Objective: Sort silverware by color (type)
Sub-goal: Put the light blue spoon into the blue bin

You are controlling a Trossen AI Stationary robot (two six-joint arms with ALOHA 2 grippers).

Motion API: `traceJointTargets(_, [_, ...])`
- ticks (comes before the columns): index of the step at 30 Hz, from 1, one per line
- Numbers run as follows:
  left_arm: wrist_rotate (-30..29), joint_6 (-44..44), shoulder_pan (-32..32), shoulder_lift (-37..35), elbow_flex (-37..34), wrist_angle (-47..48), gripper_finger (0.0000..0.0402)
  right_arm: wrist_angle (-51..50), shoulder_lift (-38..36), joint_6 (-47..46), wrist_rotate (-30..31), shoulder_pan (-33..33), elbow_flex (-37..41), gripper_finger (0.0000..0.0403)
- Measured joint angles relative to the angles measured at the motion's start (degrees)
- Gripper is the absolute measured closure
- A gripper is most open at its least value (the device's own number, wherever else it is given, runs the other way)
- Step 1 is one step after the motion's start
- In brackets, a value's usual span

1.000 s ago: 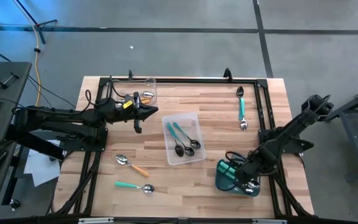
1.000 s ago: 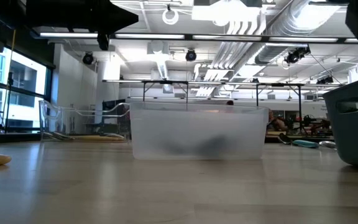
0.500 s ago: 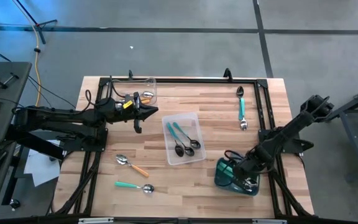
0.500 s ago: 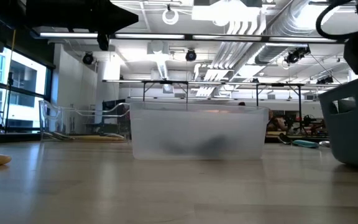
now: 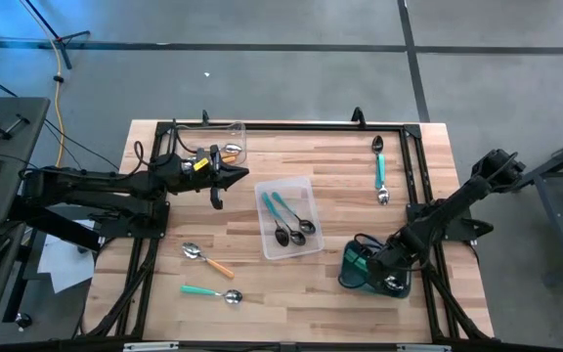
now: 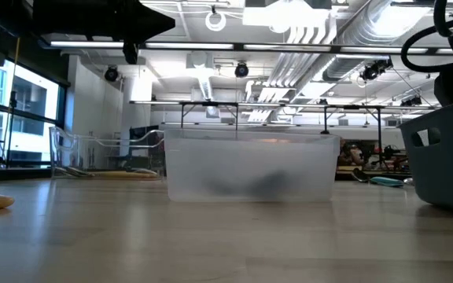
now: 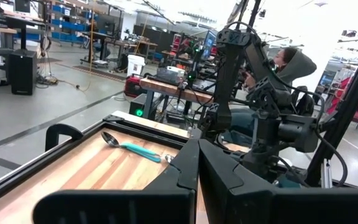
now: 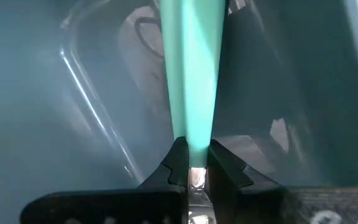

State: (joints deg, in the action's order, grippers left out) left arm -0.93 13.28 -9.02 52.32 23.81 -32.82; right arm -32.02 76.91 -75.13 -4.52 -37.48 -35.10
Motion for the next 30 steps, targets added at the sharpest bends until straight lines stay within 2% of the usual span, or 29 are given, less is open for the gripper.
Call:
traceJointTargets(8, [0.0,0.06,0.0,0.01,0.0,0.0,0.0401,-0.22,0.02,-1.99,0.24,-0.01,0.31,0.0323])
traceJointTargets(23, [0.0,0.04,0.0,0.02,0.0,0.02,0.0401,0.12,0.04,-2.34,-0.24,-0.01,0.36,0.0305])
traceJointTargets(30, [0.0,0.04,0.0,0.02,0.0,0.02,0.0401,0.28,0.11,-3.07,-1.53,-0.01,0.4,0.025])
